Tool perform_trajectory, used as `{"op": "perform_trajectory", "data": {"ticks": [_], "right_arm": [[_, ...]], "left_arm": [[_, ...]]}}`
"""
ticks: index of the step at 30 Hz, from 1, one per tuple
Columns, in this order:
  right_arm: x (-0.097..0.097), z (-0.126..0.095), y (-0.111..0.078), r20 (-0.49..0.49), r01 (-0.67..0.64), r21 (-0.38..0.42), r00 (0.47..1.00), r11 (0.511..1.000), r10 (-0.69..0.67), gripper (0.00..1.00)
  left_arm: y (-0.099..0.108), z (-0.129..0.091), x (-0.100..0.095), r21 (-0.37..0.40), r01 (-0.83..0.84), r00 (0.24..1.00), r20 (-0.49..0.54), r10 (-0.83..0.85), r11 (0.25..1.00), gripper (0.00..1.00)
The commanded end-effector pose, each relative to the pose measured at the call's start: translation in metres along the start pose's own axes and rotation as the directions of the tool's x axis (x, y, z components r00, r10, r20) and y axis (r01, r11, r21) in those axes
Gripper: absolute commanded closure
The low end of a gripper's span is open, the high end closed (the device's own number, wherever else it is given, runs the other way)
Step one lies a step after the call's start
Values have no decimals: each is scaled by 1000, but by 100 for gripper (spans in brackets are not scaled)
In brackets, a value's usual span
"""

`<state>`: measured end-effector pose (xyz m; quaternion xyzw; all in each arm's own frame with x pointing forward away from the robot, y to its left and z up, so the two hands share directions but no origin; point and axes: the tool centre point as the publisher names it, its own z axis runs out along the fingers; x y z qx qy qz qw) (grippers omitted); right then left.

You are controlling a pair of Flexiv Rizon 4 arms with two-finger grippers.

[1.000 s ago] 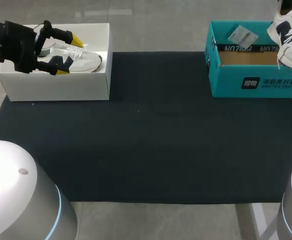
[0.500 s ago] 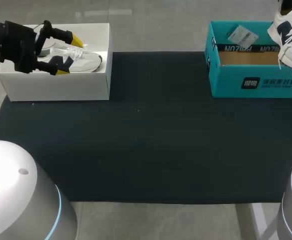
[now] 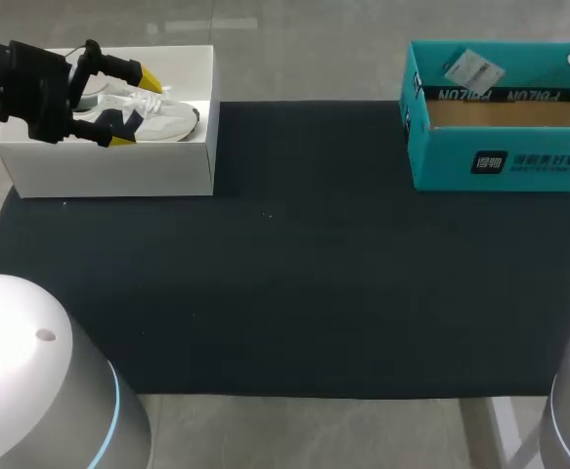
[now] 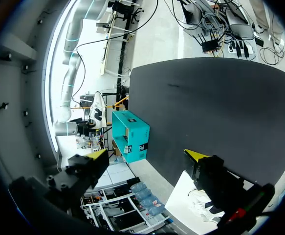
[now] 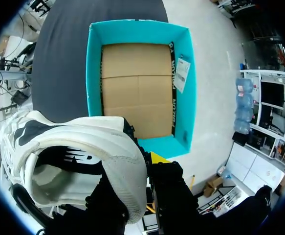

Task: Take the shoe out of the shoebox, open the shoe tongue, remove and reinsert the insole, then place the shoe into the shoebox

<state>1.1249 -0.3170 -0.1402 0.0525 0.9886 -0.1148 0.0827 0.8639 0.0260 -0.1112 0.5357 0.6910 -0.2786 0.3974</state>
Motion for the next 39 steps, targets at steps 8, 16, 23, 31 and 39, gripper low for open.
{"op": "perform_trajectory", "data": {"ticks": [8, 16, 23, 31, 39], "right_arm": [[6, 30, -36, -88, -84, 46, 992, 995, 88, 100], [-6, 31, -34, -49, -398, 96, 914, 912, 404, 100], [-2, 32, -41, -60, -824, 119, 551, 554, 832, 100], [4, 30, -56, -82, -979, 123, 155, 165, 984, 100], [7, 33, -52, -10, -977, 201, 71, 72, 997, 100]], "left_arm": [[1, 0, -1, 1, 0, 1000, -5, 0, 1000, 0], [1, 0, -1, 1, 0, 1000, -5, 0, 1000, 0], [1, 0, -1, 1, 0, 1000, -5, 0, 1000, 0], [1, 0, -1, 1, 0, 1000, -5, 0, 1000, 0], [1, 0, -1, 1, 0, 1000, -5, 0, 1000, 0]]}}
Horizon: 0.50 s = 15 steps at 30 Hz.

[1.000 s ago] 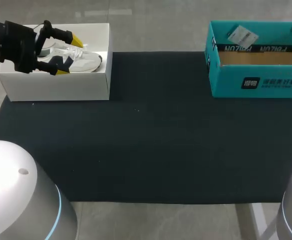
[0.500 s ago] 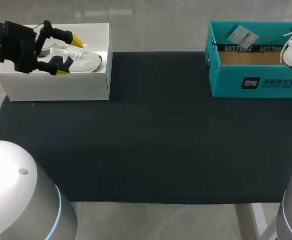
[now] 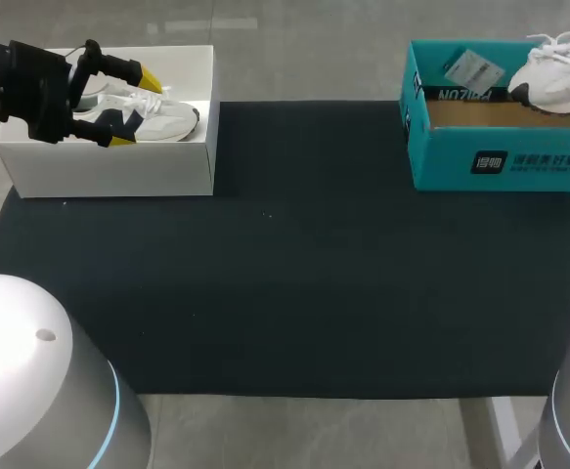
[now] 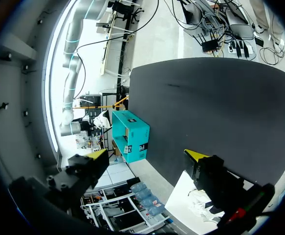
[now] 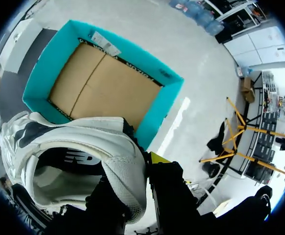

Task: Take the shoe out of the shoebox, open the shoe tongue, remove and reinsert the insole, then place the shoe into the shoebox

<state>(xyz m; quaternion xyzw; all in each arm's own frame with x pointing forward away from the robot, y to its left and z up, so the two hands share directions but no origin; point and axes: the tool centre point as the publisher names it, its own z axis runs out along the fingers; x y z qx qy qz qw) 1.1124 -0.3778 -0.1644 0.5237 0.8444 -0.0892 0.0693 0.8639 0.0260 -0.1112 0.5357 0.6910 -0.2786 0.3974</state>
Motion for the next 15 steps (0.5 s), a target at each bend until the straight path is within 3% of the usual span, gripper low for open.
{"op": "perform_trajectory", "data": {"ticks": [1, 15], "right_arm": [[2, -4, 6, 2, -468, 66, 883, 881, 469, 100], [2, -4, 6, 2, -468, 66, 883, 881, 469, 100]], "left_arm": [[1, 0, -1, 1, 0, 1000, -5, 0, 1000, 0], [1, 0, -1, 1, 0, 1000, -5, 0, 1000, 0]]}}
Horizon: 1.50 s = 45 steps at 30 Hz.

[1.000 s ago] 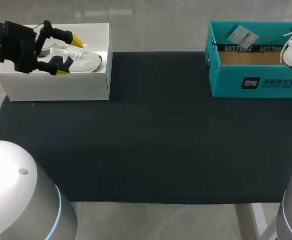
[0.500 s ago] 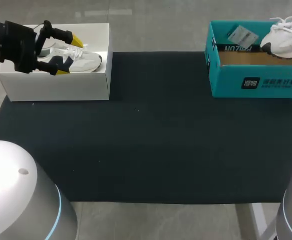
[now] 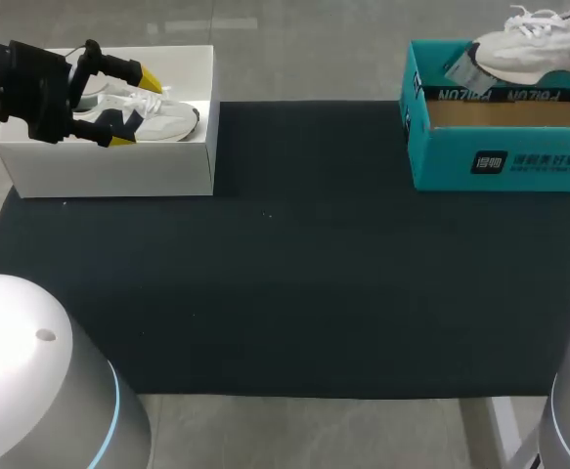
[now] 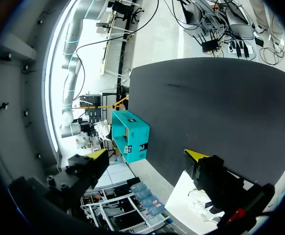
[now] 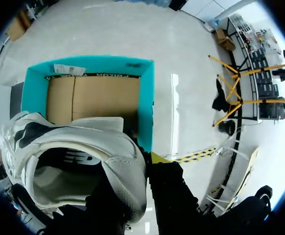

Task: Take the shoe out of the shoebox, open the shoe tongue, remove and reinsert the insole, then place the shoe into the shoebox

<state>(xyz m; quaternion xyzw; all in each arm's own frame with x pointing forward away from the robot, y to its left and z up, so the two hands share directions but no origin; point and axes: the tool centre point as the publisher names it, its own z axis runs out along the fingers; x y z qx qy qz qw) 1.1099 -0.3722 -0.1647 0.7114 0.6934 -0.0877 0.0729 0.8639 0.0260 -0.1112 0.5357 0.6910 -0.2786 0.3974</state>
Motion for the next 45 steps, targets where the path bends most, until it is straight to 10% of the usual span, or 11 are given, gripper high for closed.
{"op": "perform_trajectory", "data": {"ticks": [1, 45], "right_arm": [[-1, -3, 7, -2, -7, 18, 1000, 1000, 7, 100], [31, 102, -30, 96, -228, -29, 969, 973, 229, 100]], "left_arm": [[1, 0, -1, 1, 0, 1000, -5, 0, 1000, 0], [1, 0, -1, 1, 0, 1000, -5, 0, 1000, 0]]}}
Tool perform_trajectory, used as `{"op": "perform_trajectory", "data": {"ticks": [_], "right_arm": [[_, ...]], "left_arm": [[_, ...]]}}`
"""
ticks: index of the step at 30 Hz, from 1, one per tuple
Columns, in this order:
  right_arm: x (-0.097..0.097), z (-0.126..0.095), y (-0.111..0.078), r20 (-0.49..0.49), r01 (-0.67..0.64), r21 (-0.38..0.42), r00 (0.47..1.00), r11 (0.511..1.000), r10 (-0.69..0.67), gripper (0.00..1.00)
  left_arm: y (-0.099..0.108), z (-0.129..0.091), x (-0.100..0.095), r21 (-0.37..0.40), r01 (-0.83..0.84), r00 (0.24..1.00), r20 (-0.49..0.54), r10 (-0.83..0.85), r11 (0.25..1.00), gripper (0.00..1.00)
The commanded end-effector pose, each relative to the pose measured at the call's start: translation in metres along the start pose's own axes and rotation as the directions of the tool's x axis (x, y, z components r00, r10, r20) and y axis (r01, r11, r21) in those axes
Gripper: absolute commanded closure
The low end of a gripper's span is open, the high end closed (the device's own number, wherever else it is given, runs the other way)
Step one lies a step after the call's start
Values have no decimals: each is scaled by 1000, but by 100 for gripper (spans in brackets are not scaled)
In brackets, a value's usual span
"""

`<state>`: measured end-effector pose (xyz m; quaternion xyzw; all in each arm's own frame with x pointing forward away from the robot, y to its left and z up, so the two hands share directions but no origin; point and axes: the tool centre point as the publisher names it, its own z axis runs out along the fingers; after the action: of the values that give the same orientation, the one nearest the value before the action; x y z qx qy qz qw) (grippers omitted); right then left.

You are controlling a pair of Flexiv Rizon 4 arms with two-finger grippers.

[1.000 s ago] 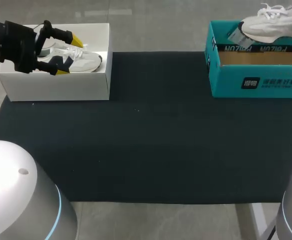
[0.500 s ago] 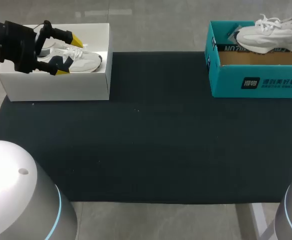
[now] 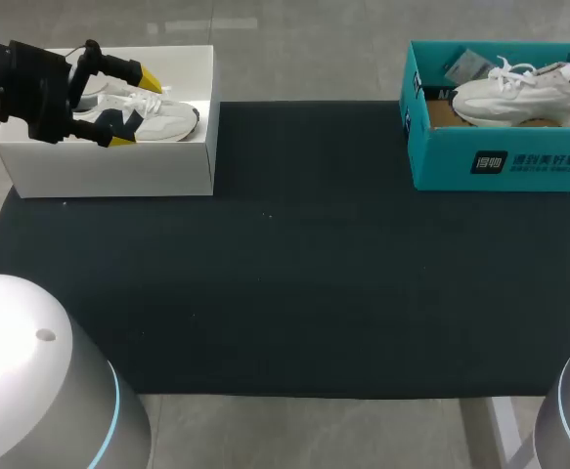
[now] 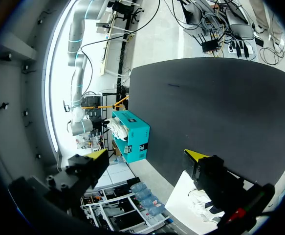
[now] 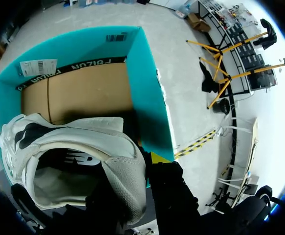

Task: Take the shoe out of the shoebox, open the shoe tongue, remove and reinsert the insole, then place the shoe into the shoebox

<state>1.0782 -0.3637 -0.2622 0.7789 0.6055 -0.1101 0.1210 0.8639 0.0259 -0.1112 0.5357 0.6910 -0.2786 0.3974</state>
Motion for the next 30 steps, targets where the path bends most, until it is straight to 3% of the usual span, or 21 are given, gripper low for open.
{"op": "perform_trajectory", "data": {"ticks": [1, 14, 30], "right_arm": [[2, 10, 0, 3, -8, -2, 1000, 1000, 8, 100], [11, 43, 1, -18, -9, 3, 1000, 1000, 10, 100], [20, 88, -2, -5, 11, 63, 1000, 998, -10, 100]], "left_arm": [[1, 0, -1, 1, 0, 1000, -5, 0, 1000, 0], [1, 0, -1, 1, 0, 1000, -5, 0, 1000, 0], [1, 0, -1, 1, 0, 1000, -5, 0, 1000, 0]]}}
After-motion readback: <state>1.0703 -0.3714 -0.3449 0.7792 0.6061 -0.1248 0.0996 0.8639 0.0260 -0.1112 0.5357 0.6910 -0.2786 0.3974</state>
